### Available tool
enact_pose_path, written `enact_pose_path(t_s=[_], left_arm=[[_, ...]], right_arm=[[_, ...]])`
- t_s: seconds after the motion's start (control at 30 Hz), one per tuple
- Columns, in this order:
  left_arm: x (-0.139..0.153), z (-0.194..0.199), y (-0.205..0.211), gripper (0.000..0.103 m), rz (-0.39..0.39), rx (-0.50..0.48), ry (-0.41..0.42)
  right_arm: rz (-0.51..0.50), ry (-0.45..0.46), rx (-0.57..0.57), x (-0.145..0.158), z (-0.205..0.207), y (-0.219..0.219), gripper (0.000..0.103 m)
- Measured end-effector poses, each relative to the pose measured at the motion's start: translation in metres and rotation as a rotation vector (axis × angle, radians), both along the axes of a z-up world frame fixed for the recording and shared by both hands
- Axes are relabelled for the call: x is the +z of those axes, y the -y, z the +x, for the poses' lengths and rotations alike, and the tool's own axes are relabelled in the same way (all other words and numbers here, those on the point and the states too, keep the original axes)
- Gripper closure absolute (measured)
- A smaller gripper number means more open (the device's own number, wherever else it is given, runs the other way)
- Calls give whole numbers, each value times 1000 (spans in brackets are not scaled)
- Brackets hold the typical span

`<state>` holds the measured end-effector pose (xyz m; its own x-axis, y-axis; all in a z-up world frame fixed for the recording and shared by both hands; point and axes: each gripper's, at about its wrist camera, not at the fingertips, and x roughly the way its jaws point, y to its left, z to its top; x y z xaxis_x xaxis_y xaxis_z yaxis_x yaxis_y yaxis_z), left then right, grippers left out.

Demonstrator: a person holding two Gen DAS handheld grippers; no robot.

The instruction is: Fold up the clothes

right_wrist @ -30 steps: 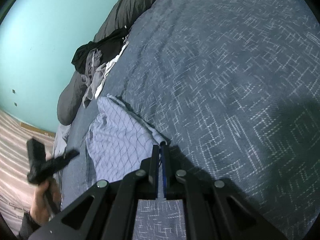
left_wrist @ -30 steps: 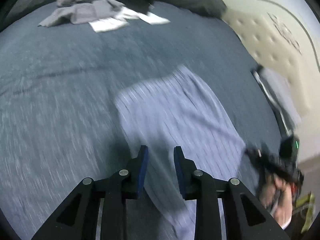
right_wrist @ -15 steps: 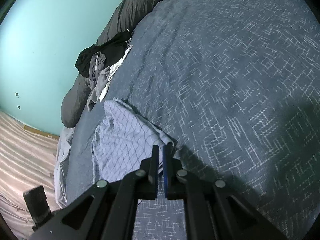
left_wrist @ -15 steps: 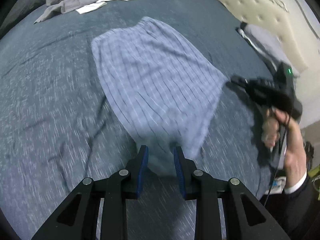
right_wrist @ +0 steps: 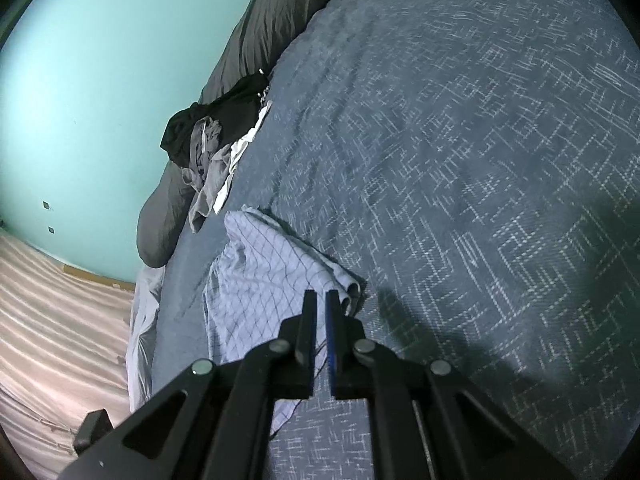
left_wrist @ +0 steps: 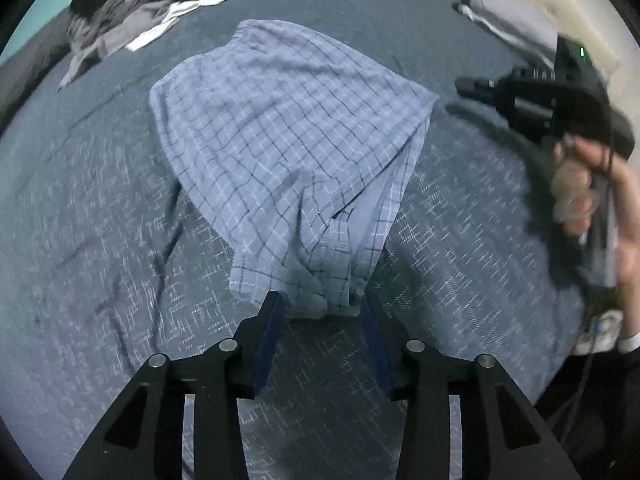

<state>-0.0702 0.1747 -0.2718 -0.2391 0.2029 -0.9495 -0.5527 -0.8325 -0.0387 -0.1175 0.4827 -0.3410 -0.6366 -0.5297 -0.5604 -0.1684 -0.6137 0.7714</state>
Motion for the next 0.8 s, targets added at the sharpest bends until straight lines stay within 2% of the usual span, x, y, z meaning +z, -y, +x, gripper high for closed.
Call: enact_pose_path(t_s=[0.17, 0.23, 0.4, 0.6, 0.8], left_arm=[[-8, -5, 0, 62, -21, 3, -3], [-9, -6, 1, 77, -23, -3, 1], [-7, -7, 6, 93, -16, -20, 10], [3, -11, 21, 98, 28, 0, 17], [5, -9, 31, 101, 18, 0, 10]], right_arm=[[-7, 0, -2, 0, 1, -3, 98], [-10, 4, -2, 0, 1, -4, 98], [-10, 6, 7, 0, -2, 0, 98], [-3, 9, 21, 0, -3, 5, 98], [1, 11, 32, -1, -5, 9, 98]])
